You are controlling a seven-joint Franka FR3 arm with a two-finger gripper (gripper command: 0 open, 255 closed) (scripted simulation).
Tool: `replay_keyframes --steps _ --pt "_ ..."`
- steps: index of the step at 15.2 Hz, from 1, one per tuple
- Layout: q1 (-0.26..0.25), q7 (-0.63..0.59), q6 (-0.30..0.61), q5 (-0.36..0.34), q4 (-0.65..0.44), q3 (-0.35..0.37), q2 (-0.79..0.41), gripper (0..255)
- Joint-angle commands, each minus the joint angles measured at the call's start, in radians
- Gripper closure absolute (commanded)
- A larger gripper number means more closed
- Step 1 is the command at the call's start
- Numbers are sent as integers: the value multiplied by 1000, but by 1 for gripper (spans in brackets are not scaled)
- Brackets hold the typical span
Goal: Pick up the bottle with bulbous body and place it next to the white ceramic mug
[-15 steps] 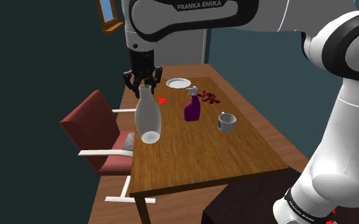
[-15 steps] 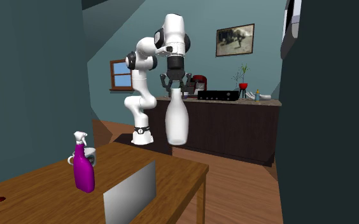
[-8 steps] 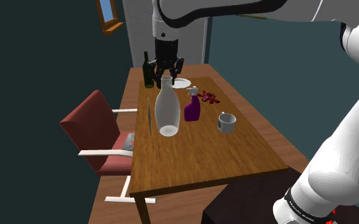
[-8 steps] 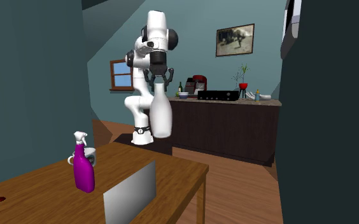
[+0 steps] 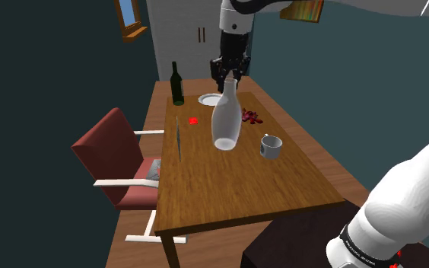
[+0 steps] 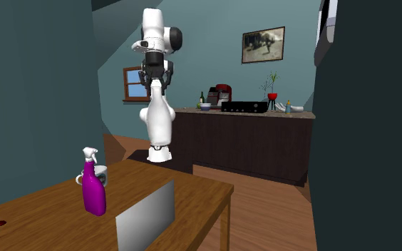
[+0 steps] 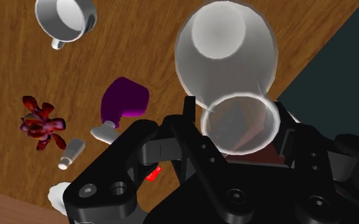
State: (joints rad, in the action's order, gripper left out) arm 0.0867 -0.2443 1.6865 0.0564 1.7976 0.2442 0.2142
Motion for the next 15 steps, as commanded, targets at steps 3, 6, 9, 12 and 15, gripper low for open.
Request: replay_keyframes --steps 3,6,9,12,15 --pt "33 96 -40 6 12 -63 50 255" --pt "57 166 -71 4 17 -111 83 255" --pt "81 236 -103 -1 12 -159 106 255" --pt "103 305 -136 -10 -4 -209 120 255" --pt "127 376 -169 -20 -31 -258 123 255"
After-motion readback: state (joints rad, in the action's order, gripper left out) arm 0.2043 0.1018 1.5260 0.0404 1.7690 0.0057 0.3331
